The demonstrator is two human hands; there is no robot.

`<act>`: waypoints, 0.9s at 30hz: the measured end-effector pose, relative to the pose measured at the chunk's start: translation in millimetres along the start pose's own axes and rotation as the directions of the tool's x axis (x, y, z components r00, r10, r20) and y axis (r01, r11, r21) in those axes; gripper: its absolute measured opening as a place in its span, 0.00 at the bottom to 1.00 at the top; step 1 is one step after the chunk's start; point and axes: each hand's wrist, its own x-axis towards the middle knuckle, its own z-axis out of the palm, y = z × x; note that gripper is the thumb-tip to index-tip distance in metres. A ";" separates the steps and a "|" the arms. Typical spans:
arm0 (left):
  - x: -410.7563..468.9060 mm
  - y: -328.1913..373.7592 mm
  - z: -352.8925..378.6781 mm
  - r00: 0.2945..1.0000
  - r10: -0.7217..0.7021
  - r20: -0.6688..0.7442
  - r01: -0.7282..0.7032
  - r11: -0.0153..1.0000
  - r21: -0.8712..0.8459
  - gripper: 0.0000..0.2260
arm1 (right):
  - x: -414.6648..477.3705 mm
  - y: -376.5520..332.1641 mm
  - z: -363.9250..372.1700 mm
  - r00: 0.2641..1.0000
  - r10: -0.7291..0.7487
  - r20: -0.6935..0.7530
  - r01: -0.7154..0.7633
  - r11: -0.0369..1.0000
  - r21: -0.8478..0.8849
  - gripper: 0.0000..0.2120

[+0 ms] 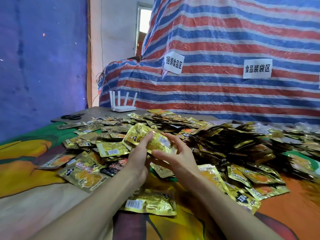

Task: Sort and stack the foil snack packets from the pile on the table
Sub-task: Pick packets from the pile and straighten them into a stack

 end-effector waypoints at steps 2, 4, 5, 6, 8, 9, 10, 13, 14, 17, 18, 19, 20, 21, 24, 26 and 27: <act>-1.6 -2.6 1.9 0.999 0.007 0.036 -0.006 1.000 -0.026 0.13 | -0.2 0.4 0.8 0.999 -0.043 -0.012 0.043 0.999 0.002 0.27; -3.3 -1.4 3.7 0.999 0.010 0.045 -0.007 0.997 -0.076 0.12 | 0.7 0.6 1.9 0.996 -0.086 -0.019 0.086 0.996 -0.032 0.27; -4.3 -0.1 4.2 0.999 0.005 0.052 0.001 0.994 -0.113 0.11 | 1.0 1.2 3.1 0.995 -0.102 -0.004 0.102 0.994 -0.033 0.28; -5.8 1.8 4.8 0.998 -0.011 0.060 0.020 0.988 -0.152 0.12 | 1.5 2.2 4.0 0.993 -0.114 0.021 0.115 0.993 -0.019 0.30; -7.7 5.9 5.5 0.996 -0.043 0.079 0.058 0.978 -0.203 0.13 | 2.2 4.2 4.2 0.990 -0.130 0.063 0.132 0.991 -0.034 0.33; -7.3 7.2 5.1 0.996 -0.040 0.084 0.057 0.975 -0.216 0.13 | 2.3 4.7 4.0 0.988 -0.137 0.067 0.143 0.986 -0.082 0.33; -6.6 7.7 4.6 0.996 -0.026 0.086 0.045 0.974 -0.223 0.12 | 2.6 4.8 3.1 0.987 -0.151 0.062 0.160 0.973 -0.166 0.33; -5.9 6.3 4.1 0.992 -0.028 0.119 0.054 0.973 -0.222 0.12 | 3.8 2.3 -2.4 0.969 -0.245 0.039 0.226 0.805 -0.549 0.39; -5.0 5.2 3.7 0.991 -0.032 0.134 0.061 0.972 -0.225 0.13 | 3.6 0.3 -4.0 0.958 -0.284 0.046 0.245 0.724 -0.645 0.41; -3.2 3.3 1.9 0.987 -0.058 0.152 0.089 0.973 -0.211 0.17 | 1.0 -7.4 -3.8 0.927 -0.359 0.108 0.285 0.486 -0.826 0.41; -3.1 2.7 1.6 0.983 -0.071 0.169 0.104 0.976 -0.193 0.17 | 0.5 -9.3 -3.7 0.927 -0.346 0.144 0.298 0.447 -0.844 0.41; -3.9 2.3 1.7 0.979 -0.081 0.186 0.112 0.980 -0.164 0.16 | -0.3 -10.9 -3.8 0.932 -0.316 0.179 0.311 0.438 -0.843 0.41; -4.7 1.8 1.5 0.976 -0.093 0.196 0.120 0.984 -0.132 0.15 | -1.3 -12.7 -4.4 0.936 -0.284 0.205 0.320 0.452 -0.832 0.41; -5.5 1.8 1.3 0.973 -0.111 0.203 0.134 0.985 -0.104 0.16 | -1.9 -14.7 -6.1 0.941 -0.262 0.215 0.321 0.479 -0.817 0.40; -8.6 2.4 2.9 0.936 -0.178 0.304 0.193 0.981 -0.020 0.25 | -1.3 -26.2 -18.3 0.954 -0.242 0.177 0.282 0.526 -0.803 0.36; -11.3 1.1 5.4 0.920 -0.171 0.353 0.167 0.985 0.041 0.28 | 2.4 -40.1 -34.0 0.962 -0.235 0.139 0.238 0.476 -0.846 0.34; -11.5 -1.4 5.7 0.925 -0.142 0.351 0.115 0.989 0.096 0.28 | 6.2 -48.8 -44.6 0.965 -0.238 0.107 0.204 0.435 -0.877 0.33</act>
